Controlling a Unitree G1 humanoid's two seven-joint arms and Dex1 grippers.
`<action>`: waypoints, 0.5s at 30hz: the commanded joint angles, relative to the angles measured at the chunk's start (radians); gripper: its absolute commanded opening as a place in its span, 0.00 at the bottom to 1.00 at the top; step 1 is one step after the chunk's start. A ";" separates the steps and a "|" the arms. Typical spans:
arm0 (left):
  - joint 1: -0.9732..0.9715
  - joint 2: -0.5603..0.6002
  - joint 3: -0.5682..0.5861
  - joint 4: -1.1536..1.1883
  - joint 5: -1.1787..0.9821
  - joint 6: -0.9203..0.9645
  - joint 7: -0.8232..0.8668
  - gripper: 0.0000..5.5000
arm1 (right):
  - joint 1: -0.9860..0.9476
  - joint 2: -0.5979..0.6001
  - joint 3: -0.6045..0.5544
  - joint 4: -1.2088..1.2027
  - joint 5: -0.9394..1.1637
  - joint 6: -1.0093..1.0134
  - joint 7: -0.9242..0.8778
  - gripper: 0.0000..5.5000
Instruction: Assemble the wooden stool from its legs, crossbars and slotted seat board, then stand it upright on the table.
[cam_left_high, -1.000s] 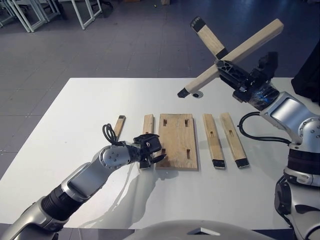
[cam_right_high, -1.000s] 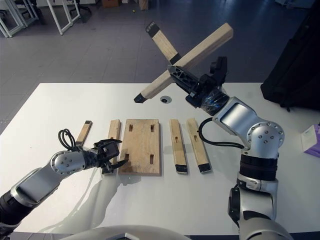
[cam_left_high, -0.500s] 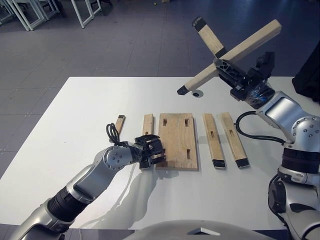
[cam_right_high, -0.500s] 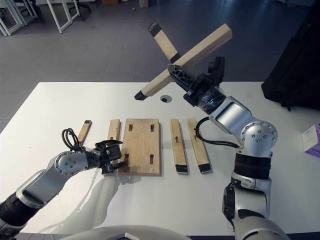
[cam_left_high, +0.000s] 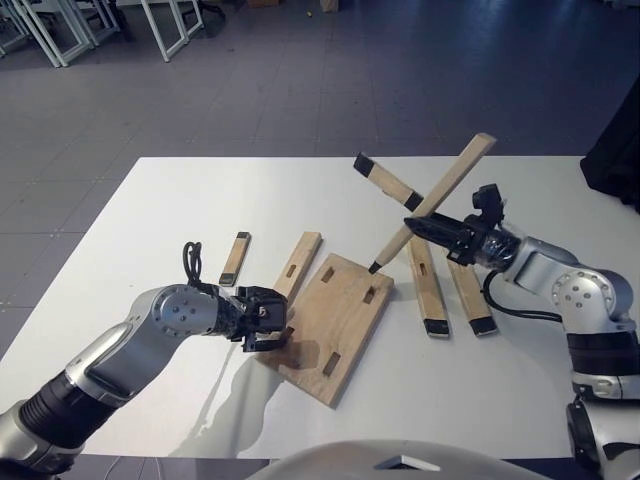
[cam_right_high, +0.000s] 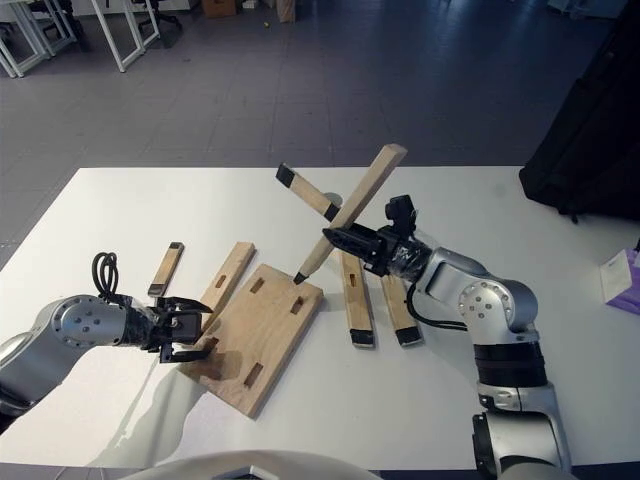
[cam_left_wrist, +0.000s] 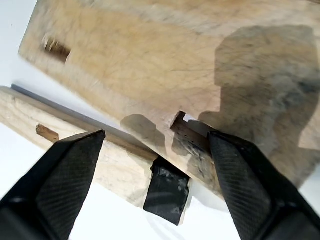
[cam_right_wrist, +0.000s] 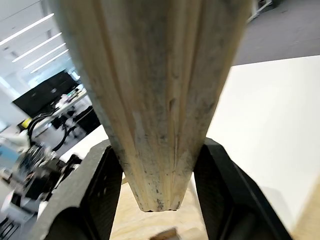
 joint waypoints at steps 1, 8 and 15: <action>0.042 -0.013 -0.016 0.041 0.031 0.012 -0.016 0.69 | 0.023 0.009 0.030 -0.047 -0.043 0.016 0.037 0.36; 0.088 -0.034 0.010 0.009 0.035 0.035 0.003 0.69 | 0.124 -0.020 0.013 -0.150 -0.049 0.069 0.064 0.36; 0.075 -0.050 0.016 0.006 0.049 0.037 -0.008 0.69 | 0.101 -0.009 0.058 -0.045 -0.213 -0.031 0.107 0.36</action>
